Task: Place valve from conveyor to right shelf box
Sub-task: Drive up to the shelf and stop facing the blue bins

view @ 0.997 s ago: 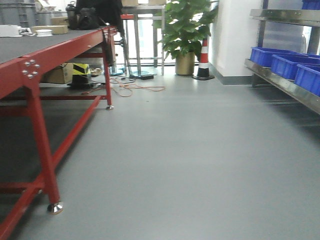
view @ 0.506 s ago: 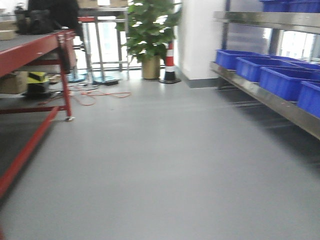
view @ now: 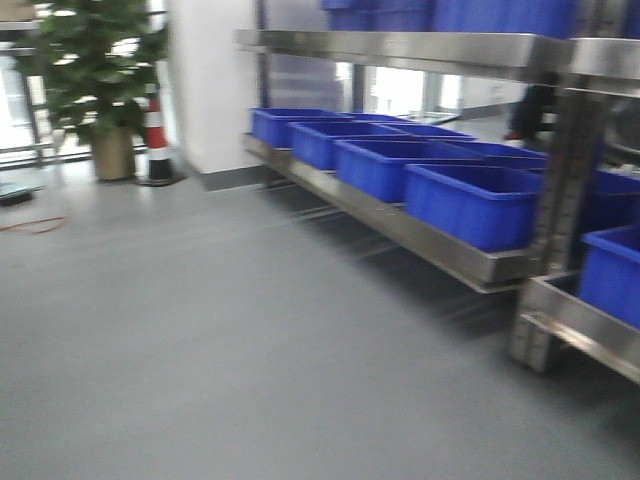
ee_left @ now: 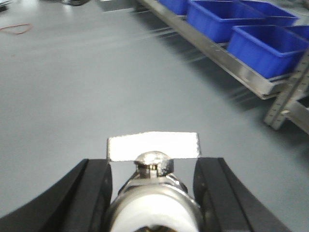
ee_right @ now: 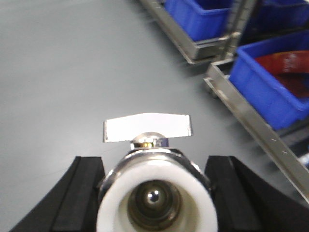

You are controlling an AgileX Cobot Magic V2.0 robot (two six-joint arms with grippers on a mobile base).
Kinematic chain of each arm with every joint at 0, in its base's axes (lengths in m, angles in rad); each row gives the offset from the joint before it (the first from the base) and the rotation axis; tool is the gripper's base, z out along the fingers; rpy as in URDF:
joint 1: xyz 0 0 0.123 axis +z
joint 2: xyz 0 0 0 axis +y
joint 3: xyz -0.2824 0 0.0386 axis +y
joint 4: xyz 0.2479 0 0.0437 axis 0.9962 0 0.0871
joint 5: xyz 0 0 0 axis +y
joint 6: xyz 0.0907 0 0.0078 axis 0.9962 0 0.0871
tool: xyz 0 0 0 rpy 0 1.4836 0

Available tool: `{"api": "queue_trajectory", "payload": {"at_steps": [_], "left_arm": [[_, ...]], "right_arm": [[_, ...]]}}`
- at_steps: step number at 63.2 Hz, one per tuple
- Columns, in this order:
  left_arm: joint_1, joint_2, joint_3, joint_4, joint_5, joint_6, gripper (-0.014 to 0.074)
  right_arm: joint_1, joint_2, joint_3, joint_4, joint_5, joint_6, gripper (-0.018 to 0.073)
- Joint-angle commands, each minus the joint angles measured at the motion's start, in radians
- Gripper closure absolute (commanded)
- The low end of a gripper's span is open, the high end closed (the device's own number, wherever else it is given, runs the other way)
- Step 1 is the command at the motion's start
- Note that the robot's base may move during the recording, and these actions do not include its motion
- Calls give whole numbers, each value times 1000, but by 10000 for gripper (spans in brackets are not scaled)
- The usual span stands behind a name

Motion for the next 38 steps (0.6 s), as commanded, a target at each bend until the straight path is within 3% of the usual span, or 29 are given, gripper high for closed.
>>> {"api": "queue_trajectory", "payload": {"at_steps": [1, 38], "left_arm": [[-6, -6, -6, -12, -58, -2, 708], [-6, -6, -6, -12, -62, -2, 708]], "right_arm": [[-2, -9, -10, -8, -69, -4, 722], [-2, -9, -10, -8, -69, -4, 722]]}}
